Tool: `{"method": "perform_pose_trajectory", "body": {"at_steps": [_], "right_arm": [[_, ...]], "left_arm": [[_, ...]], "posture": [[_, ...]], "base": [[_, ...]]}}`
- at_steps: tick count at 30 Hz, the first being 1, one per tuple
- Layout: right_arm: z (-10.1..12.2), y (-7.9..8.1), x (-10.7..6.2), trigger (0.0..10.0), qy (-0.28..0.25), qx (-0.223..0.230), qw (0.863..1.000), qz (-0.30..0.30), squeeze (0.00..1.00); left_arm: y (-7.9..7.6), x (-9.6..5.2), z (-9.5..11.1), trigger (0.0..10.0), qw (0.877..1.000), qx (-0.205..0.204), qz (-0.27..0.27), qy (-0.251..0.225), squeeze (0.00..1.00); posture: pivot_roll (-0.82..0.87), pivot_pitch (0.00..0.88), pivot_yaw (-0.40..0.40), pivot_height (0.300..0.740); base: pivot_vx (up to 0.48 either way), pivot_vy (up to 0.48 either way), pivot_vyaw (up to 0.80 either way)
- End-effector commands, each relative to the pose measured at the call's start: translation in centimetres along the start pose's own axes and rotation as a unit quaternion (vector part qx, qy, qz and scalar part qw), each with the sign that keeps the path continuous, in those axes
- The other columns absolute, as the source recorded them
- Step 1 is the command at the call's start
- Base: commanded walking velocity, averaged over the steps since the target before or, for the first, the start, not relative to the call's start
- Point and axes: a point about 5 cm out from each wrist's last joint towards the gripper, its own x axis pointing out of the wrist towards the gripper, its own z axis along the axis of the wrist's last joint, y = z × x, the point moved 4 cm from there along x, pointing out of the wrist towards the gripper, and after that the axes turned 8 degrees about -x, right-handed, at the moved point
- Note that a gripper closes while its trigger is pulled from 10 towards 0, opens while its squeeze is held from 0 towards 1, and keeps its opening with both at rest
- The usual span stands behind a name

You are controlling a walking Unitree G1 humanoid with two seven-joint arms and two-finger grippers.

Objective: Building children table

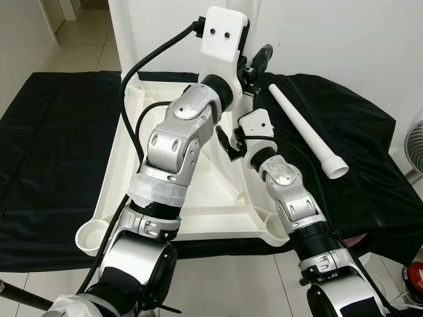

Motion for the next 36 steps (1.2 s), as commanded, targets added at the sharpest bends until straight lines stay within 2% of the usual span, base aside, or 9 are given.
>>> {"method": "perform_pose_trajectory", "body": {"at_steps": [1,5,6,9,20,21,23,24,36], "right_arm": [[0.5,-0.4,0.3,4.9,-0.010,-0.016,1.000,-0.003,0.00],[0.4,-0.4,0.2,8.9,-0.010,-0.018,1.000,-0.003,0.00],[0.4,-0.4,0.3,2.0,-0.010,-0.016,1.000,-0.003,0.00],[0.4,-0.4,0.3,0.0,-0.011,-0.013,1.000,-0.004,0.00],[0.7,-0.5,0.4,0.0,-0.018,-0.005,1.000,-0.011,0.00],[0.6,-0.5,0.4,4.8,-0.015,-0.002,1.000,-0.015,0.00],[0.5,-0.6,0.4,4.8,-0.011,0.003,1.000,-0.018,0.00],[0.5,-0.7,0.4,10.0,-0.010,0.016,1.000,-0.024,0.00],[0.2,-1.1,0.7,10.0,0.004,0.099,0.993,-0.056,0.00]], "left_arm": [[-1.0,0.1,-0.1,10.0,1.000,-0.003,-0.018,0.002,0.00],[-1.2,0.2,-0.1,10.0,1.000,-0.004,-0.019,0.002,0.00],[-1.2,0.2,-0.1,10.0,1.000,-0.004,-0.019,0.002,0.00],[-1.3,0.2,-0.1,10.0,1.000,-0.004,-0.020,0.002,0.00],[-1.5,0.2,-0.3,10.0,1.000,0.000,-0.024,0.007,0.00],[-1.5,0.2,-0.4,10.0,1.000,0.000,-0.025,0.008,0.00],[-1.6,0.2,-0.4,10.0,1.000,-0.001,-0.027,0.009,0.00],[-1.6,0.1,-0.5,10.0,0.999,-0.013,-0.031,0.008,1.00],[-2.4,-0.5,-0.2,10.0,0.997,-0.053,-0.063,0.001,1.00]], "posture": [[-0.06,0.000,-0.024,0.740],[-0.06,0.000,-0.024,0.740],[-0.06,0.000,-0.023,0.740],[-0.06,0.000,-0.023,0.740],[-0.06,0.000,-0.019,0.740],[-0.06,0.000,-0.019,0.740],[-0.06,0.000,-0.019,0.740],[-0.06,0.000,-0.019,0.740],[-0.04,0.000,-0.019,0.740]], "base": [[0.000,0.000,0.00],[0.000,0.000,0.00],[0.000,0.000,0.00],[0.000,0.000,0.00],[0.000,0.000,0.00],[0.000,0.000,0.00],[0.000,0.000,0.00],[0.000,0.000,0.00],[0.000,0.000,0.00]]}}
